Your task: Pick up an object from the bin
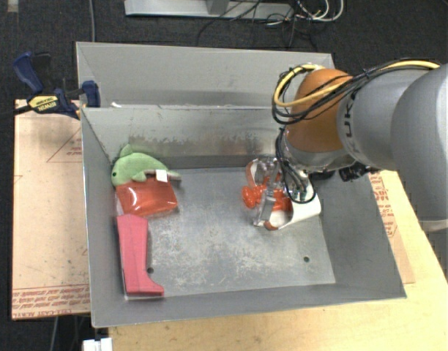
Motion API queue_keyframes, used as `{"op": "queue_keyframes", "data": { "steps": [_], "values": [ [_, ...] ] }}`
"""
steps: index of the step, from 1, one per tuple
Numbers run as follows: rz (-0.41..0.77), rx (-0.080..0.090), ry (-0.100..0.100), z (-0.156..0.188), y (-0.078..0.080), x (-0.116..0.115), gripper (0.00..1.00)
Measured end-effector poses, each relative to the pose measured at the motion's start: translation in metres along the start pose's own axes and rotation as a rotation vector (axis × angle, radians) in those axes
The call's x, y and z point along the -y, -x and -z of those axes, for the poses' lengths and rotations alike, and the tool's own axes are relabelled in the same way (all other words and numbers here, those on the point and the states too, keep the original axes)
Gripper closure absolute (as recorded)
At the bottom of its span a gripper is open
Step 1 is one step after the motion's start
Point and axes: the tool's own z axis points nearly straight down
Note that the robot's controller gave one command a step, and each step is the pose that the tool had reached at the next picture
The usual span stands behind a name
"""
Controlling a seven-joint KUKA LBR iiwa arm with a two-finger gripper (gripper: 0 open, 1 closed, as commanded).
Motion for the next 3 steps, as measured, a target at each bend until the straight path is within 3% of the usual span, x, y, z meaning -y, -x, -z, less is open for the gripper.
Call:
{"op": "queue_keyframes", "data": {
  "steps": [1, 2, 3],
  "values": [
    [-0.262, 0.003, 0.018, 0.0038, 0.0057, 0.0068, 0.0],
    [0.0, 0.007, 0.003, 0.0017, 0.0017, -0.0022, 1.0],
    [0.0, 0.007, 0.003, 0.0017, 0.0018, -0.0021, 1.0]
  ]
}}
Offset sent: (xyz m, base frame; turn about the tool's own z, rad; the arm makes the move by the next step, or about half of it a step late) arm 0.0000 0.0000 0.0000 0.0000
